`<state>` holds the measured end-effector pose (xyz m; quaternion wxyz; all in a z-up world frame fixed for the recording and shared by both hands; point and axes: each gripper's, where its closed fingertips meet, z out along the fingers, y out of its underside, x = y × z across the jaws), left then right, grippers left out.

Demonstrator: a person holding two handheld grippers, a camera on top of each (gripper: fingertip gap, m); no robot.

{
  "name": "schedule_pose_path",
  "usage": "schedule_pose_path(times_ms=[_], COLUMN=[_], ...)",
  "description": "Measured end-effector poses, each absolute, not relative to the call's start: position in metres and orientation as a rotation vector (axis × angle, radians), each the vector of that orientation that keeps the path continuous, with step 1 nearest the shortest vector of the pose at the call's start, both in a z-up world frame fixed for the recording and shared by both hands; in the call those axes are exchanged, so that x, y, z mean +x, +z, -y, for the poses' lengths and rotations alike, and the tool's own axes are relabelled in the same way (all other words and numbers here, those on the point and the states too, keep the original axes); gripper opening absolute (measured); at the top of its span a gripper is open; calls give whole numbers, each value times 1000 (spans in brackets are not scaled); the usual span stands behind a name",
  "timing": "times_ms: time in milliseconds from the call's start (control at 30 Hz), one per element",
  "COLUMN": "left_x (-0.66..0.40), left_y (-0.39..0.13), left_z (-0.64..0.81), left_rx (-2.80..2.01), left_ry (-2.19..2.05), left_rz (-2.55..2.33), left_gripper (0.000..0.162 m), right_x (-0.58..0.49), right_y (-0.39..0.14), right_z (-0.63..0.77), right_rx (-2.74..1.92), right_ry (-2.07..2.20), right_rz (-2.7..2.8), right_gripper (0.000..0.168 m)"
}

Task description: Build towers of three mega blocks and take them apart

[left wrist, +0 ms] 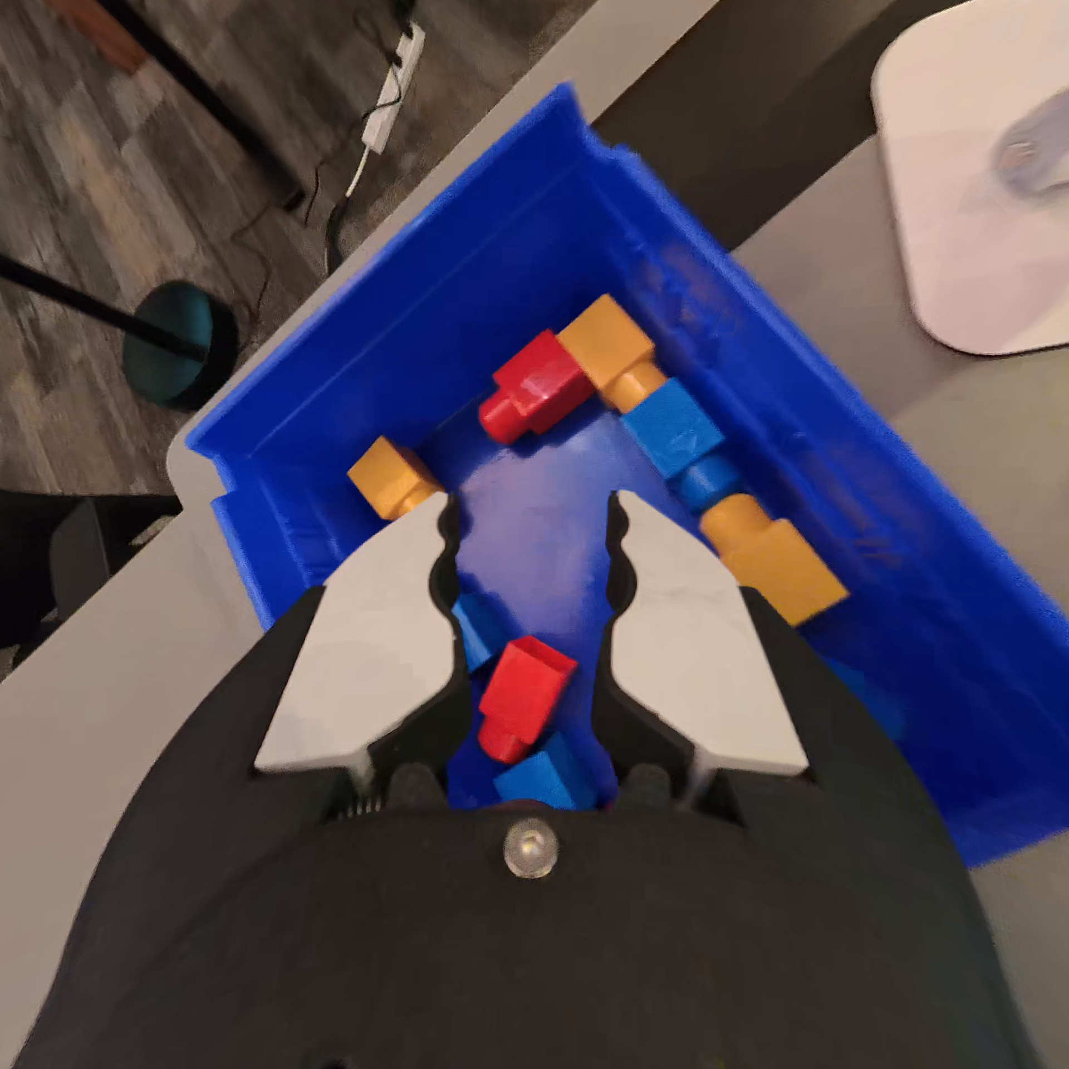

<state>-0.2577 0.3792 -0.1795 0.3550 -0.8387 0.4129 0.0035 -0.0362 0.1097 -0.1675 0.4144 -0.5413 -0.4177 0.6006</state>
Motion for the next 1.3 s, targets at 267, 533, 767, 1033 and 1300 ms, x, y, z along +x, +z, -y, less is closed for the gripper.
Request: schedule_pose_path(times_ms=[267, 533, 767, 1033, 1300], left_x=[-308, -311, -308, -310, -312], left_y=[-234, -275, -274, -237, -235], left_z=[-432, -450, -440, -338, -275], left_rx=[-2390, -2562, -2619, -2825, -3042], left_ry=[263, 244, 260, 317, 380], left_rz=[-775, -581, -681, -1278, -1633], left_gripper=[44, 36, 29, 29, 29], right_x=[-36, -36, -36, -37, -38], right_y=[-168, -167, -167, -168, -169], right_z=[-109, -110, -110, -109, -108], right_rx=[-1359, -1358, -1356, -1359, -1360], right_ry=[1509, 1510, 1511, 1511, 1500], right_rz=[1052, 1049, 1048, 1056, 1070], right_gripper=[35, 35, 35, 35, 35])
